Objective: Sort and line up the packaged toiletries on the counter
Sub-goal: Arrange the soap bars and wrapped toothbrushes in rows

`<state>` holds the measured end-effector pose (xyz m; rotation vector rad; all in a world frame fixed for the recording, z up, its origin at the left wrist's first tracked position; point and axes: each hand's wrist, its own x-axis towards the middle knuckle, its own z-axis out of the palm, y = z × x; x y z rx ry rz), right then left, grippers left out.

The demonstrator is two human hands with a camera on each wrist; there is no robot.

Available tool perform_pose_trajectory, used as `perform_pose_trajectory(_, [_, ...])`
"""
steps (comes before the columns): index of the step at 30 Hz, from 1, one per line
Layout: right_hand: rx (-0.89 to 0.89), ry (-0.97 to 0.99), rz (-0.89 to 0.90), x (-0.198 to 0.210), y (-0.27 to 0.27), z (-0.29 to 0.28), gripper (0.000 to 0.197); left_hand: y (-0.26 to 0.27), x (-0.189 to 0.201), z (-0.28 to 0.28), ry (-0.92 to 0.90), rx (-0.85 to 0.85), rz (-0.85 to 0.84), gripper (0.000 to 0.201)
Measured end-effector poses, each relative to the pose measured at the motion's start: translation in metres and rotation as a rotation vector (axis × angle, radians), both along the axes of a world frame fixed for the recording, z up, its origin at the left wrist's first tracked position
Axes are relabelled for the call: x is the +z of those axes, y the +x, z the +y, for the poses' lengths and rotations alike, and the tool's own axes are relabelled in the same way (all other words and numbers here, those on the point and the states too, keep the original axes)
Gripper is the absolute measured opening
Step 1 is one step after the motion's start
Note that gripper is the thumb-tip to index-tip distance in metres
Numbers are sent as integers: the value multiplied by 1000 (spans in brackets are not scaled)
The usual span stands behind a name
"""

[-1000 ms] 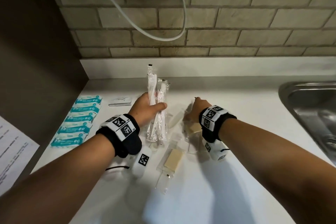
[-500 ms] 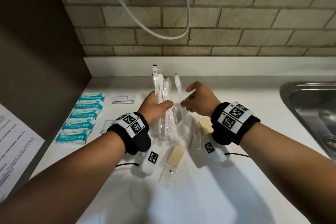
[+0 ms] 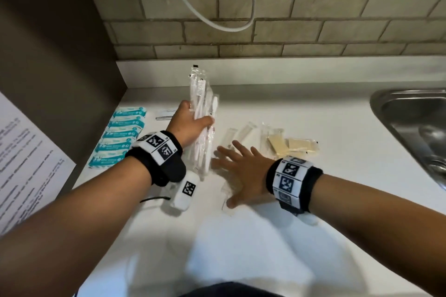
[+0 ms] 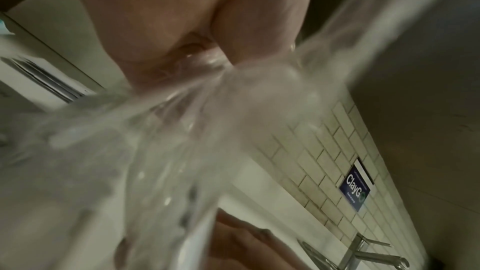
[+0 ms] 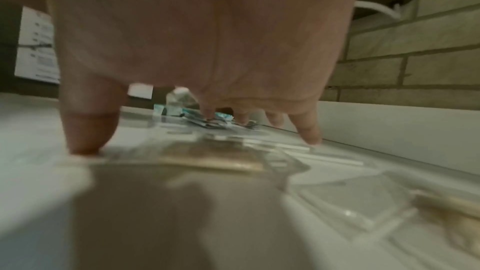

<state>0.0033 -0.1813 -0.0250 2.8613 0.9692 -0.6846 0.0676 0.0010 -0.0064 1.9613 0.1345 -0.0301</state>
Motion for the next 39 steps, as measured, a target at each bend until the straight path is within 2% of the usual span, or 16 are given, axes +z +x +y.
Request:
perform_pose_trajectory(4, [-24, -34, 4, -18, 12, 9, 101, -3, -3, 4, 22, -43, 20, 70])
perform_pose_trajectory(8, [-129, -124, 54, -21, 35, 5, 97, -5, -6, 3, 21, -42, 47, 56])
perform_pose_trajectory(16, [-253, -101, 49, -21, 55, -52, 79, 8, -18, -17, 11, -73, 114, 65])
perform_pose_trajectory(18, [-279, -100, 64, -21, 55, -67, 79, 11, -20, -29, -1, -84, 133, 69])
perform_pose_trajectory(22, [-348, -102, 74, -15, 55, -95, 80, 18, -19, -54, 28, -115, 150, 59])
perform_pose_trajectory(26, [-352, -148, 15, -5, 57, -96, 86, 23, -19, -70, 26, -101, 144, 56])
perform_pose_trajectory(28, [-386, -41, -15, 9, 58, -87, 83, 22, -19, -73, 19, -89, 150, 53])
perform_pose_trajectory(30, [-504, 223, 17, 24, 60, -76, 73, 20, -21, -75, -3, -83, 167, 55])
perform_pose_trajectory(32, [-644, 502, 140, 31, 64, -64, 66, 19, -23, -76, -44, -62, 187, 71])
perform_pose_trajectory(33, [-693, 575, 221, 31, 64, -59, 63, 22, -29, -75, -56, -44, 193, 79])
perform_pose_trajectory(35, [-741, 605, 323, 25, 64, -51, 58, 23, -34, -74, -52, -25, 198, 76])
perform_pose_trajectory(39, [-829, 622, 353, 2, 65, -41, 36, 19, -40, -71, 51, -51, 236, 49])
